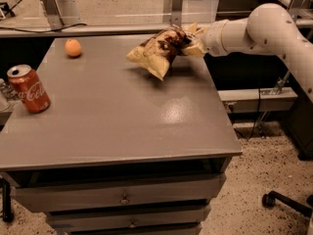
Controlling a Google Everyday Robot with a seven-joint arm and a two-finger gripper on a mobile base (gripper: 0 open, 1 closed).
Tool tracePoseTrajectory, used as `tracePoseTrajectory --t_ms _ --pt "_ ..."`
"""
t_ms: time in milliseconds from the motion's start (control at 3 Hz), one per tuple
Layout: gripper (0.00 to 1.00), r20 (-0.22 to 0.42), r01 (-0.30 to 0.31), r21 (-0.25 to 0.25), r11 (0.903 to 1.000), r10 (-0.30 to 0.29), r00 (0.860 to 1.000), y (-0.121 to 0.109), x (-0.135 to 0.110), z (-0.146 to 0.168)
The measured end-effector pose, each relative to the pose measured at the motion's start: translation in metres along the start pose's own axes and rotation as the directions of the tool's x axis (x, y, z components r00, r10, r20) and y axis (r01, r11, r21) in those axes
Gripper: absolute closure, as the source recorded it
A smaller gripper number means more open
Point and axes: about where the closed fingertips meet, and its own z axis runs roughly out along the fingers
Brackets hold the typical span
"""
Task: Pick brown chip bag
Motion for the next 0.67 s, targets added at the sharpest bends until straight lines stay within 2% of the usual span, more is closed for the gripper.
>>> tracePoseTrajectory --t_ms 667 --pt "1.0 0.143 -0.008 0.014 0.9999 0.006 0.99 0.013 -0.079 -0.038"
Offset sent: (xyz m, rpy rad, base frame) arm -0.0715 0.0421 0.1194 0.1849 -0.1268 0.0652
